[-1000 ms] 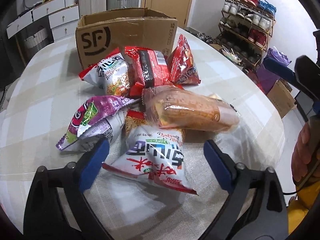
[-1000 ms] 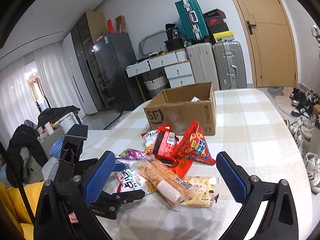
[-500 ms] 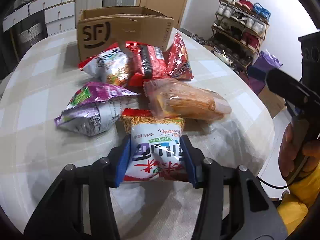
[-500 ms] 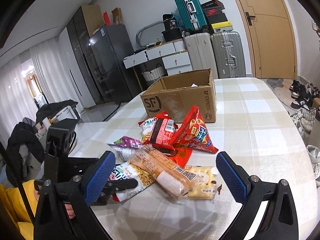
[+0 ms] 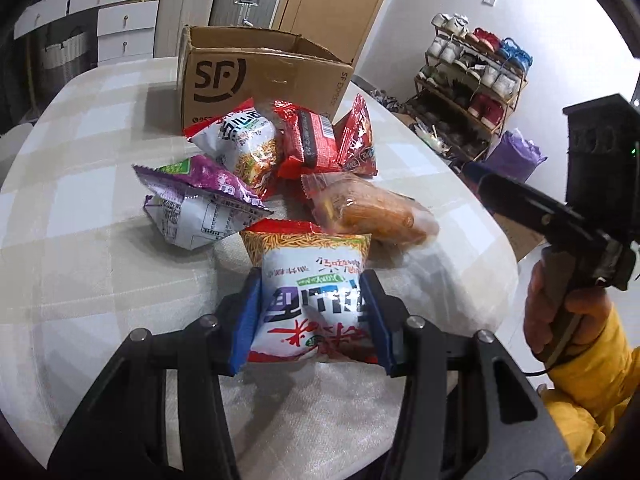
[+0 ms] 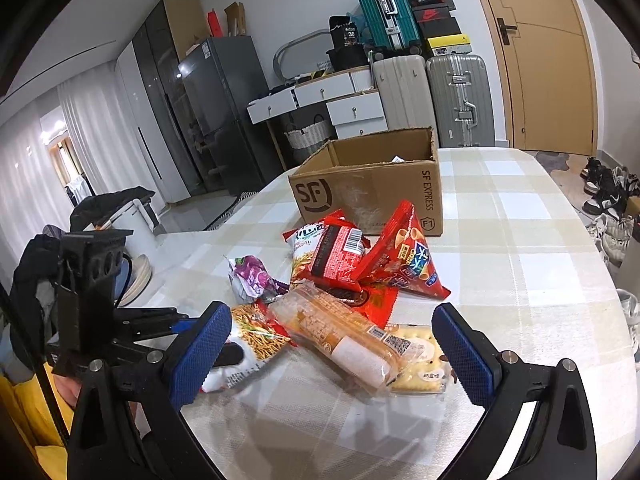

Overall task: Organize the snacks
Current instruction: 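Grasp the white noodle-snack bag with the left tool while the right tool grasps the bread loaf, then lift both held snacks and carry them over the SF box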

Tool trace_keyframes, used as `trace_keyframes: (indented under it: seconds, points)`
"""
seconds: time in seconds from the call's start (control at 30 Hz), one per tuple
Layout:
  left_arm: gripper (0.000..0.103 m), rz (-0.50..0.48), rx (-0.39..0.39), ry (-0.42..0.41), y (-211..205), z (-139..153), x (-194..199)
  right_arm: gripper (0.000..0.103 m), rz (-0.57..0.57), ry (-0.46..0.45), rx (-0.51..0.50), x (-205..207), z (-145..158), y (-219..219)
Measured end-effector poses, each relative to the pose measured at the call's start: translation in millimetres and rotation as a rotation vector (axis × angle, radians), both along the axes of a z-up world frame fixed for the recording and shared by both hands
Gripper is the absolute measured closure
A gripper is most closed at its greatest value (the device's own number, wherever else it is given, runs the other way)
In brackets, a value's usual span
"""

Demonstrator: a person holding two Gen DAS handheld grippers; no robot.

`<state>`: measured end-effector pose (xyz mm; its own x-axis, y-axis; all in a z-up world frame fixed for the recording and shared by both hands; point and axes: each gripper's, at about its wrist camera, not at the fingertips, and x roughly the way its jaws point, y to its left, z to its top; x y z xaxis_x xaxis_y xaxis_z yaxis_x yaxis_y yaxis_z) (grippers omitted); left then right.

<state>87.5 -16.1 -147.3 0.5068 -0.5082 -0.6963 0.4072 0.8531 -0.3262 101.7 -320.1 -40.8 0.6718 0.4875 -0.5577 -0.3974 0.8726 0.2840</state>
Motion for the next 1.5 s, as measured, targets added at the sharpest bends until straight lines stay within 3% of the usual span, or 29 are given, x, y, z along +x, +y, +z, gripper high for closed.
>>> trace_keyframes:
  seconds: [0.23,0.43,0.57,0.8,1.0,1.07,1.5]
  points:
    - [0.058,0.002,-0.06,0.016,22.0,5.4,-17.7,0.001,0.068,0.053,-0.053,11.4,-10.9,11.3]
    - [0.058,0.012,-0.075,0.002,36.2,11.3,-26.6,0.001,0.147,0.095,-0.207,31.1,-30.4,31.0]
    - [0.058,0.019,-0.087,-0.001,42.6,14.3,-27.9,0.002,0.199,0.102,-0.248,39.4,-38.3,41.5]
    - [0.058,0.025,-0.082,-0.004,45.5,16.0,-34.9,0.026,0.258,0.146,-0.349,51.1,-57.7,59.1]
    - [0.057,0.04,-0.081,-0.001,46.6,16.9,-35.8,0.061,0.299,0.124,-0.409,40.4,-63.2,69.7]
    - [0.057,0.046,-0.079,-0.003,46.9,18.3,-37.7,0.062,0.297,0.119,-0.419,37.6,-65.4,69.7]
    - [0.057,0.088,-0.076,-0.031,58.2,34.6,-50.3,0.064,0.253,0.128,-0.216,27.3,-48.3,42.7]
